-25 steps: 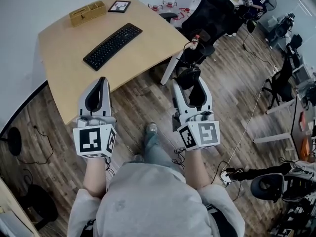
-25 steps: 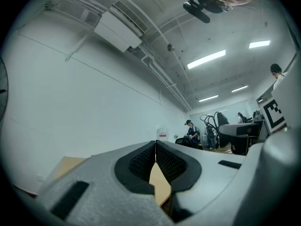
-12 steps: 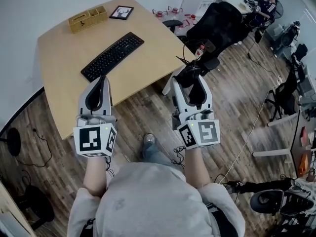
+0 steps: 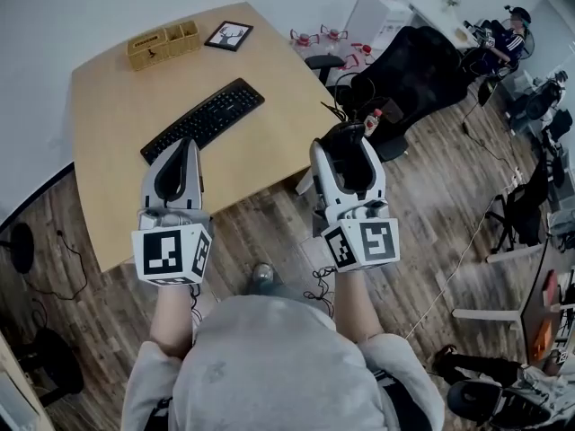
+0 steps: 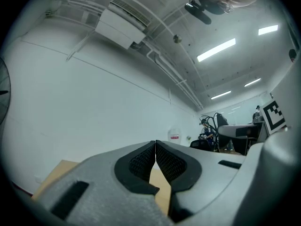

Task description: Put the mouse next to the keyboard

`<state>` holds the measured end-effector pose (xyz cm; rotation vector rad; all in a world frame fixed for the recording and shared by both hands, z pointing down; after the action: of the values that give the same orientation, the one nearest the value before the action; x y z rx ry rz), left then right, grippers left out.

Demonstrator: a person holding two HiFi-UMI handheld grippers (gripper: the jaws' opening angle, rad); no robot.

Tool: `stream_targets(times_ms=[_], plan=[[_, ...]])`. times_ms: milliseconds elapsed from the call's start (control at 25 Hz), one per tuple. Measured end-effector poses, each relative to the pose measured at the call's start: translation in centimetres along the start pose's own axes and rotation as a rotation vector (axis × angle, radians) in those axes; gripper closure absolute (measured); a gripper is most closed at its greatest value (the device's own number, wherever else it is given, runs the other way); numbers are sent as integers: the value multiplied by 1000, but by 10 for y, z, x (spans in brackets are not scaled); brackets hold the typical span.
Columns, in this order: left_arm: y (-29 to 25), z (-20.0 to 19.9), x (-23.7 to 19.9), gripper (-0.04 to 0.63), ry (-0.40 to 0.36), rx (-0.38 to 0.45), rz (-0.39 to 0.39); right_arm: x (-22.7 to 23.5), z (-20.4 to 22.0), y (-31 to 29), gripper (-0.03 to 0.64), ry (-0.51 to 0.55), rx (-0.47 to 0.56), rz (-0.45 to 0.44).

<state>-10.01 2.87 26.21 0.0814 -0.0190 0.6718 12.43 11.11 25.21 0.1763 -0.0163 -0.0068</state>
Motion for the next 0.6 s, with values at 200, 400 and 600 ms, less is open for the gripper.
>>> stream_targets(times_ms=[200, 400, 600], plan=[[-35, 0, 6, 585, 2, 1, -31, 26, 5, -30, 368, -1, -5, -39], [-59, 3, 11, 586, -5, -5, -50, 46, 11, -54, 368, -17, -5, -63], [-74, 9, 1, 586, -9, -18, -76, 53, 22, -72, 368, -31, -16, -81]])
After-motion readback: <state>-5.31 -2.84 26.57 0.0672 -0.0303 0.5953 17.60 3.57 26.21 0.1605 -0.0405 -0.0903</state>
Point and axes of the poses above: the fingertips, and each gripper's own axes: y backward along the fingers, x to its right, z out of its underside, the point moved 3 cm from there along y, backward along the fingers, and after that the axes turned 4 degrees about -x, right-handed, at the moved point
